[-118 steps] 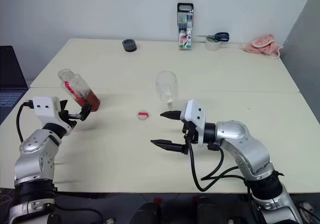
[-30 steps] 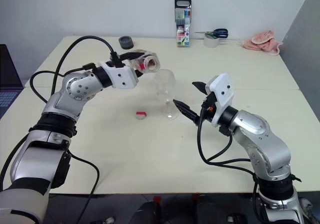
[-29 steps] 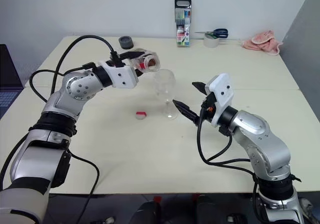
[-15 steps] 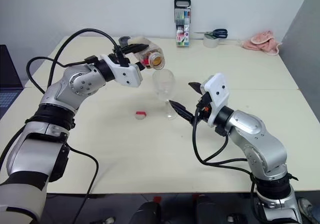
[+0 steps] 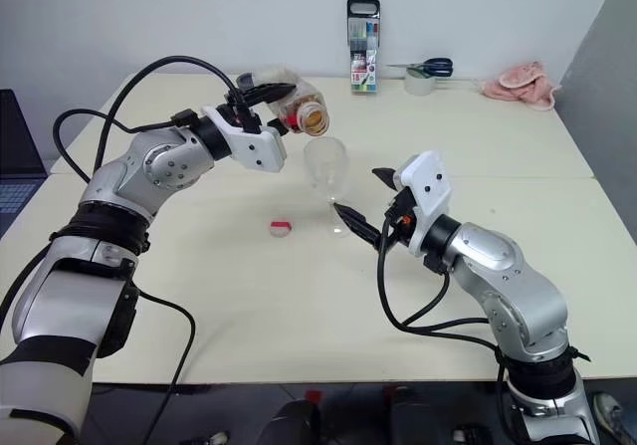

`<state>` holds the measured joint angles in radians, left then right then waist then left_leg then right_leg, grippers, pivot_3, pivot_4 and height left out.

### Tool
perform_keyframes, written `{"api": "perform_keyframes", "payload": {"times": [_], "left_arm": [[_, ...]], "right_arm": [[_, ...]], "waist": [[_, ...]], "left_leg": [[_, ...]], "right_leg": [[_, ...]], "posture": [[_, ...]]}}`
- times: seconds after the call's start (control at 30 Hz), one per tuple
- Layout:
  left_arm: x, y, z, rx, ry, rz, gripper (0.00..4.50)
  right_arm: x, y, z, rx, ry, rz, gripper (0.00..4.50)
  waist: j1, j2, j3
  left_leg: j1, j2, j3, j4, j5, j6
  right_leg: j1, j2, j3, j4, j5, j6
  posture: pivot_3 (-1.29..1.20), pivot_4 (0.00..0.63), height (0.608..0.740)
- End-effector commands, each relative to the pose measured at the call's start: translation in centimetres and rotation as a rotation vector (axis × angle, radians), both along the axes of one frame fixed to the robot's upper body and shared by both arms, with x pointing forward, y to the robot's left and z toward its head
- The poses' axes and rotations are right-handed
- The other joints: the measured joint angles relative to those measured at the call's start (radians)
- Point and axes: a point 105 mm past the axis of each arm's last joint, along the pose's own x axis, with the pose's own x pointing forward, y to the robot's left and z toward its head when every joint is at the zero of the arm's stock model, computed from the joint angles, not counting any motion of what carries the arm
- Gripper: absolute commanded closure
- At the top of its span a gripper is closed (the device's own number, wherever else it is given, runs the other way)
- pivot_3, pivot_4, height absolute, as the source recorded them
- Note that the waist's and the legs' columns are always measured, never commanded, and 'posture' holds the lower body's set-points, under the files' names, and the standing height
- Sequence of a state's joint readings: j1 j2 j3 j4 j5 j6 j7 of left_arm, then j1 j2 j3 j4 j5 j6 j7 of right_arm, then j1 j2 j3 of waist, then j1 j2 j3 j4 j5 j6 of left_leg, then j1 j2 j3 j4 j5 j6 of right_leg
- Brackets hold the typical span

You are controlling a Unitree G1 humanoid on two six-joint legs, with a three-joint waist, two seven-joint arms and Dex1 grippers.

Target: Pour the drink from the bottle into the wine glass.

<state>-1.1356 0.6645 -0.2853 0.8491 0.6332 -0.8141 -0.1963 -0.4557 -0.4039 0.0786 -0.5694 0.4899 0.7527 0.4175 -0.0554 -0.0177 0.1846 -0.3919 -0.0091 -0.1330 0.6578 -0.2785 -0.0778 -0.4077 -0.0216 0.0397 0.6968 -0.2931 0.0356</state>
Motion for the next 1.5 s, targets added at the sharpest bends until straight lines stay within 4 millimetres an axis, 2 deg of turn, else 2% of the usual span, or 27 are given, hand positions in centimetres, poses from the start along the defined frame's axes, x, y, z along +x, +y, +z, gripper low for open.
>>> {"api": "perform_keyframes", "payload": {"times": [0.03,0.8,1.5], "left_arm": [[-0.3,0.0,2.3,-0.020,-0.080,-0.007,2.81],[0.6,1.1,2.0,0.020,-0.119,0.043,2.81],[0.9,0.9,3.0,0.034,-0.166,0.050,2.81]], "right_arm": [[-0.6,0.3,0.9,0.006,-0.045,0.009,0.00],[-1.0,1.1,1.4,0.019,-0.044,0.024,0.00],[-1.1,1.6,0.9,0.034,-0.044,0.013,0.00]], "waist": [[0.000,0.000,0.000],[-0.001,0.000,0.000],[-0.001,0.000,0.000]], "left_leg": [[0.000,0.000,0.000,0.001,-0.001,0.001],[-0.001,0.000,-0.001,0.003,-0.001,0.003],[-0.001,0.000,-0.001,0.003,-0.001,0.002]], "right_leg": [[0.000,0.000,0.000,0.000,0.000,0.000],[0.000,0.000,0.000,0.001,0.000,0.000],[0.000,0.000,0.000,0.002,0.000,0.000]], "posture": [[0.00,0.150,0.740],[0.00,0.150,0.740],[0.00,0.150,0.740]]}}
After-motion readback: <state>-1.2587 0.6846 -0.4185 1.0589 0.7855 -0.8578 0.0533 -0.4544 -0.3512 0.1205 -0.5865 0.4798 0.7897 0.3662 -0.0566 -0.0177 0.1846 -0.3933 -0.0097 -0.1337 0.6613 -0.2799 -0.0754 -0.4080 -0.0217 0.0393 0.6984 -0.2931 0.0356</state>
